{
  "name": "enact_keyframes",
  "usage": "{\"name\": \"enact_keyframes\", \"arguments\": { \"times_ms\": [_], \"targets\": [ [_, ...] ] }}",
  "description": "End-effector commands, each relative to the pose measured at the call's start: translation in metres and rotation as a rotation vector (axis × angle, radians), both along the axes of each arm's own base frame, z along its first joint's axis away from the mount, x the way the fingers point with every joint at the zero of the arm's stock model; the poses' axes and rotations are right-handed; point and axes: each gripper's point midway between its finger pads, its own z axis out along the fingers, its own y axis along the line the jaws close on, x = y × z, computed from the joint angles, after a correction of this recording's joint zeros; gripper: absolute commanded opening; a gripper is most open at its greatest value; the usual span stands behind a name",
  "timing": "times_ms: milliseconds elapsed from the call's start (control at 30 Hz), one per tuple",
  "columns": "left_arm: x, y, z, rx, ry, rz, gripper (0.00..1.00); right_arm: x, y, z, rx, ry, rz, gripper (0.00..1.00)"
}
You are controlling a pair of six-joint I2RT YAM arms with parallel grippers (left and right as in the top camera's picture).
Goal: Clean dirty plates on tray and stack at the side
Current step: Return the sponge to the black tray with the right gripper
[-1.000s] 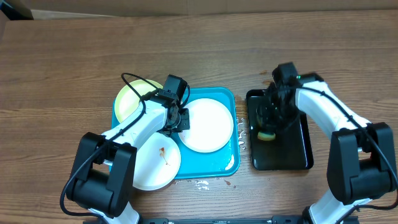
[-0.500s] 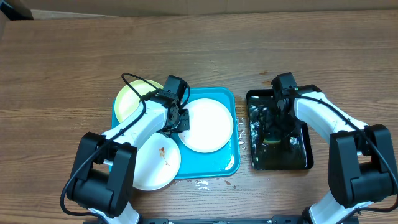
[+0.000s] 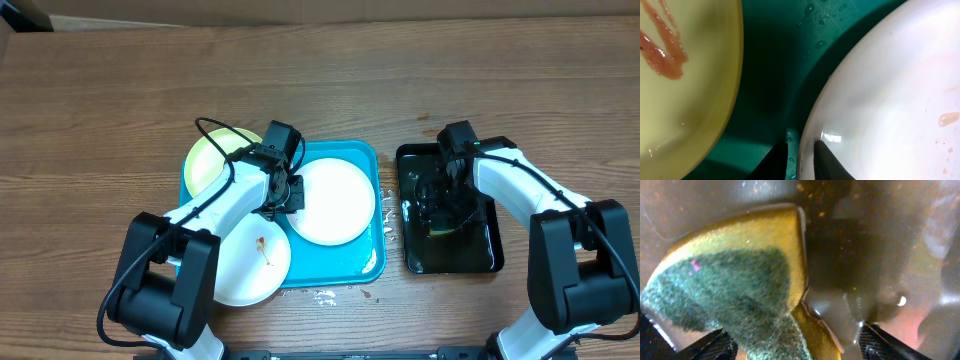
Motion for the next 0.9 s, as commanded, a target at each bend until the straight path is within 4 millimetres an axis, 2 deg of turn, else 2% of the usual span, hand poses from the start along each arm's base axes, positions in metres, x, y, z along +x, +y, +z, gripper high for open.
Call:
{"name": "enact_keyframes", "arguments": {
  "times_ms": [0,167,233,267,300,333,367,433,467,500,533,567,633,767,867],
  "targets": [
    [-0.006,0.001,-0.008,0.019,0.023,-0.004,0.20,-0.013,0.005,-0.004,0.042,0.050,0.013,0.76],
    [-0.006,0.001,-0.008,0.019,0.023,-0.004,0.20,-0.021,0.005,-0.006,0.036,0.075,0.004,0.77],
    [-0.006,0.001,-0.008,0.019,0.023,-0.004,0.20,-0.023,0.005,-0.009,0.036,0.076,0.004,0.72],
    [-0.006,0.001,-0.008,0.019,0.023,-0.004,0.20,-0.024,0.004,-0.010,0.036,0.075,0.004,0.64],
    [-0.006,0.001,-0.008,0.019,0.023,-0.004,0.20,-0.025,0.004,-0.012,0.036,0.072,0.005,0.45],
    [-0.006,0.001,-0.008,0.019,0.023,-0.004,0.20,-0.025,0.004,-0.014,0.036,0.069,0.005,0.16],
    [-0.006,0.001,-0.008,0.019,0.022,-0.003,0.20,-0.024,0.004,-0.014,0.037,0.066,0.005,0.04],
    [-0.006,0.001,-0.008,0.019,0.023,-0.004,0.20,-0.024,0.004,-0.014,0.037,0.065,0.005,0.04],
    [-0.006,0.001,-0.008,0.019,0.023,-0.004,0.20,-0.023,0.004,-0.013,0.038,0.063,0.004,0.07],
    [-0.006,0.001,-0.008,0.019,0.023,-0.004,0.20,-0.021,0.005,-0.010,0.038,0.063,0.004,0.29],
    [-0.006,0.001,-0.008,0.020,0.023,-0.004,0.21,-0.018,0.005,-0.007,0.039,0.061,0.003,0.46],
    [-0.006,0.002,-0.008,0.020,0.024,-0.004,0.21,-0.016,0.005,-0.003,0.040,0.060,0.010,0.52],
    [-0.007,0.002,-0.008,0.021,0.026,-0.004,0.21,-0.009,0.006,0.004,0.037,0.051,0.016,0.61],
    [-0.007,0.002,-0.008,0.021,0.026,-0.004,0.21,0.004,0.008,0.012,0.038,0.013,0.017,0.71],
    [-0.007,0.002,-0.008,0.021,0.027,-0.004,0.21,0.006,0.008,0.011,0.039,0.005,0.017,0.74]
  ]
}}
